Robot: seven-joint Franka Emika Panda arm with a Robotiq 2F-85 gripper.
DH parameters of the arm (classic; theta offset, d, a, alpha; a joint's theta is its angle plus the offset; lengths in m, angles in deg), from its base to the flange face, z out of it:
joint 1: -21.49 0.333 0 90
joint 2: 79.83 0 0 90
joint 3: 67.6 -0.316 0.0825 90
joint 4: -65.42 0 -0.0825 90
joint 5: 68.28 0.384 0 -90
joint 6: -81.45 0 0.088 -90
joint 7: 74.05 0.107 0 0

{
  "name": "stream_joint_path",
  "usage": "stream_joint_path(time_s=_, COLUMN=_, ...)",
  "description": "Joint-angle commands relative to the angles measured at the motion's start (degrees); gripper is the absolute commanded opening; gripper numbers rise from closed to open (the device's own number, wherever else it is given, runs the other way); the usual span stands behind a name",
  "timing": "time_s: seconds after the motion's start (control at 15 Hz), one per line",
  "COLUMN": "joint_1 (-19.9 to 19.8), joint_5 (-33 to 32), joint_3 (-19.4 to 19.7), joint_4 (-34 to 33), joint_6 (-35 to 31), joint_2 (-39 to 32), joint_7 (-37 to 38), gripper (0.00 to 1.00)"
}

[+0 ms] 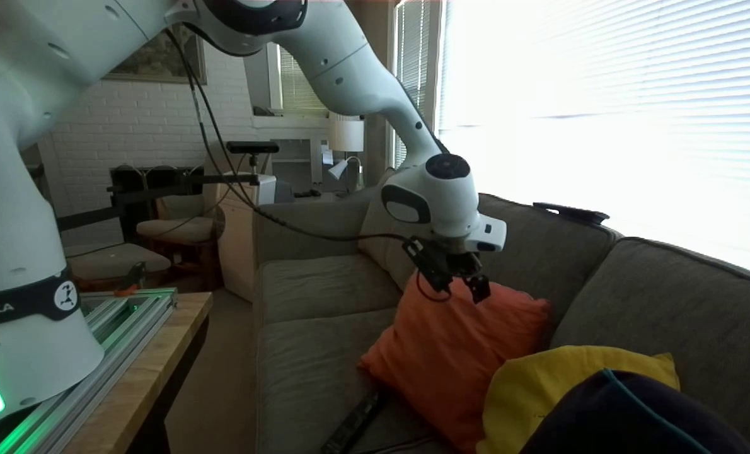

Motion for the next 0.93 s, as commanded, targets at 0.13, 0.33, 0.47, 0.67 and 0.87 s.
stream_joint_path(time_s=0.13, joint_1=-5.7, joint_5=4.5, joint_3=-5.5, joint_4=-4.3, joint_6=0.0, joint_2=-3.4, joint_7=-8.9, gripper=1.00)
stream_joint_path(time_s=0.33, joint_1=-6.1, joint_5=4.1, joint_3=-6.2, joint_4=-6.4, joint_6=-2.0, joint_2=-6.2, joint_7=-9.5, gripper=1.00)
stream_joint_path(time_s=0.47, joint_1=-5.8, joint_5=3.7, joint_3=-6.4, joint_4=-8.2, joint_6=-3.0, joint_2=-8.1, joint_7=-8.8, gripper=1.00)
stream_joint_path(time_s=0.67, joint_1=-5.1, joint_5=3.1, joint_3=-6.8, joint_4=-10.7, joint_6=-4.0, joint_2=-10.9, joint_7=-7.6, gripper=1.00)
stream_joint_path(time_s=0.87, joint_1=-4.2, joint_5=2.3, joint_3=-6.6, joint_4=-12.8, joint_6=-5.1, joint_2=-13.0, joint_7=-6.9, gripper=1.00)
